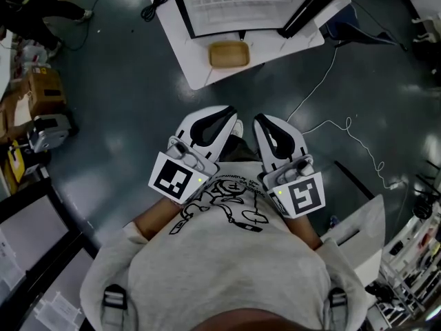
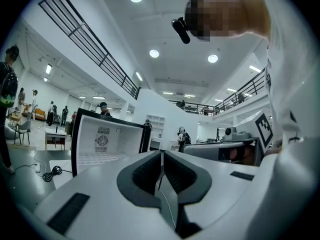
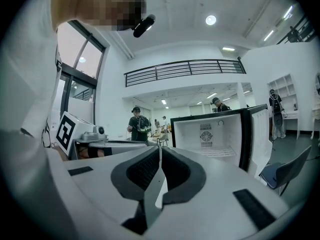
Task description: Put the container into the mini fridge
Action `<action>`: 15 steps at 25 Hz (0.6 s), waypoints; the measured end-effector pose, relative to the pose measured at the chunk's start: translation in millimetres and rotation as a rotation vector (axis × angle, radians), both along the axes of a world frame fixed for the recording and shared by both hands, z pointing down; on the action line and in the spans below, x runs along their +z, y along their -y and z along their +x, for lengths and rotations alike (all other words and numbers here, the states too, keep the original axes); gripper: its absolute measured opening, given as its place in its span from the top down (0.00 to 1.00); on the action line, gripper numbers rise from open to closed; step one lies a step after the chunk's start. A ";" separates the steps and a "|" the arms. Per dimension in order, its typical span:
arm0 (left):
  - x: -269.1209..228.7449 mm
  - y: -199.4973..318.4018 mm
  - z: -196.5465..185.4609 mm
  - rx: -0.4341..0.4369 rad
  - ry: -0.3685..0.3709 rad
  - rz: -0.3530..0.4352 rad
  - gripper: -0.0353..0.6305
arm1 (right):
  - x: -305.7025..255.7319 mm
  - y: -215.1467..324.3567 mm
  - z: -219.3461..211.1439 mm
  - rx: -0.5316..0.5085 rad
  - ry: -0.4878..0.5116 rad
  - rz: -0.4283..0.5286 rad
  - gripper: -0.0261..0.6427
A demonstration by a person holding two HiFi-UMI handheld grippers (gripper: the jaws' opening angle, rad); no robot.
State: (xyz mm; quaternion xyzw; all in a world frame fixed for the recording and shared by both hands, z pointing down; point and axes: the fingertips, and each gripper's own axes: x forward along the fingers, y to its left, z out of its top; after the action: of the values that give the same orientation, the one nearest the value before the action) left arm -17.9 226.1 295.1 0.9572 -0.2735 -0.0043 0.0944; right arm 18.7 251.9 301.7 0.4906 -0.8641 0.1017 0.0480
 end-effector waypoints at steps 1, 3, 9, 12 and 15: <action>-1.0 2.8 3.2 -0.003 0.001 0.002 0.90 | -1.1 3.5 2.8 -0.005 0.001 0.002 0.91; -2.1 7.8 9.0 -0.008 0.005 0.004 0.90 | -2.7 9.6 7.7 -0.015 0.003 0.005 0.91; -3.0 21.6 22.1 -0.030 0.008 0.002 0.90 | -3.7 24.6 19.8 -0.041 0.005 0.006 0.91; -4.8 28.9 29.3 -0.039 0.012 0.009 0.90 | -6.8 32.2 27.4 -0.049 0.010 0.015 0.91; -8.6 36.4 34.9 -0.051 0.010 0.014 0.90 | -11.1 39.3 32.8 -0.059 0.011 0.023 0.91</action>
State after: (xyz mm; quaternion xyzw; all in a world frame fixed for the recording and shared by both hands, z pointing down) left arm 17.0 189.7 286.5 0.9505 -0.2985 -0.0036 0.0864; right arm 51.5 212.6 290.6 0.4649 -0.8795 0.0931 0.0406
